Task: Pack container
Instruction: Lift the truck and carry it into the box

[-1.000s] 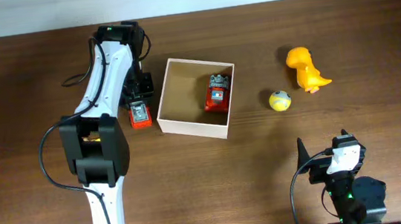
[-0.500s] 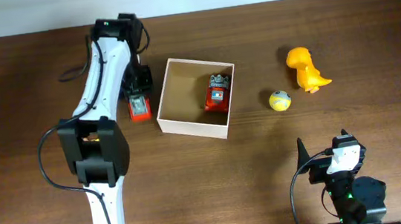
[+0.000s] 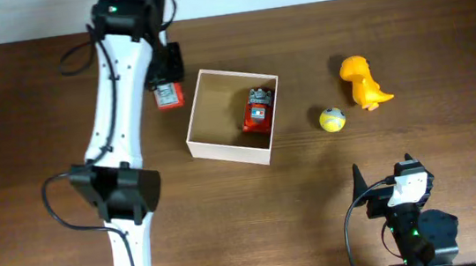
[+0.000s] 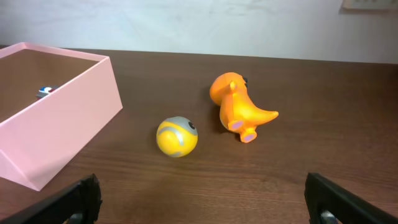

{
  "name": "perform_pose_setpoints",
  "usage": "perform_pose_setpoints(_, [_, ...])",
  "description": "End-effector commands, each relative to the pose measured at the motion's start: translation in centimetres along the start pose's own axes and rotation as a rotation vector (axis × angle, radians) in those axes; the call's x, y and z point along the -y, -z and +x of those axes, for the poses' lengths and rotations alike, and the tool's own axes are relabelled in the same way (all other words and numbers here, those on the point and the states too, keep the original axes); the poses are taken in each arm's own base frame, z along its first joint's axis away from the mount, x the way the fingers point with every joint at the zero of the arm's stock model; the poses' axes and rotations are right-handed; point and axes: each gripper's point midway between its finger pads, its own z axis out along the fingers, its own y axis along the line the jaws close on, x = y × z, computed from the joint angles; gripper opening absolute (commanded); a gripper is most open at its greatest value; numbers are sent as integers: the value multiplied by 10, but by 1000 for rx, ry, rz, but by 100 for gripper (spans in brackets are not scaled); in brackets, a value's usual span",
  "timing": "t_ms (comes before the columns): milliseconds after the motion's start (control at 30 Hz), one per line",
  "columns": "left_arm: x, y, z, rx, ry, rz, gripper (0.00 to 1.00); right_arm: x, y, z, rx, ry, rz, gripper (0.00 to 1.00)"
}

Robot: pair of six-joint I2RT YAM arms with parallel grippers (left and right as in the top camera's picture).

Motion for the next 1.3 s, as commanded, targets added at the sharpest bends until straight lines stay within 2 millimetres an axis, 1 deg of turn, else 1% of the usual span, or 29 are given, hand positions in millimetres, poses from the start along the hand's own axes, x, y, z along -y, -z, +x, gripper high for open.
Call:
perform_pose_setpoints(0, [36,36,7,82,-77,53,45,-3,0,1,3,8,-13,99])
perform_pose_setpoints(67, [55,37,13,87,-140,60,46,-3,0,1,3,8,-13,99])
perform_pose_setpoints(133, [66,38,17,98,-194,44,46,-3,0,1,3,8,-13,99])
perform_pose_setpoints(300, [75,41,16,153,-257,-56,47,-3,0,1,3,8,-14,99])
perform_pose_setpoints(400, [83,38,13,173,-279,-50,47,-3,0,1,3,8,-13,99])
perform_pose_setpoints(500, [86,32,8,185,-280,-45,47,-3,0,1,3,8,-13,99])
perform_pose_setpoints(667, [91,14,0,194,-291,-44,47,-3,0,1,3,8,-13,99])
perform_pose_setpoints(867, [94,-16,2,158,-298,-58,47,-3,0,1,3,8,-14,99])
perform_pose_setpoints(1100, [88,-50,7,111,-314,-82,47,-3,0,1,3,8,-13,99])
perform_pose_setpoints(1267, [85,-66,4,103,-305,-88,47,-3,0,1,3,8,-13,99])
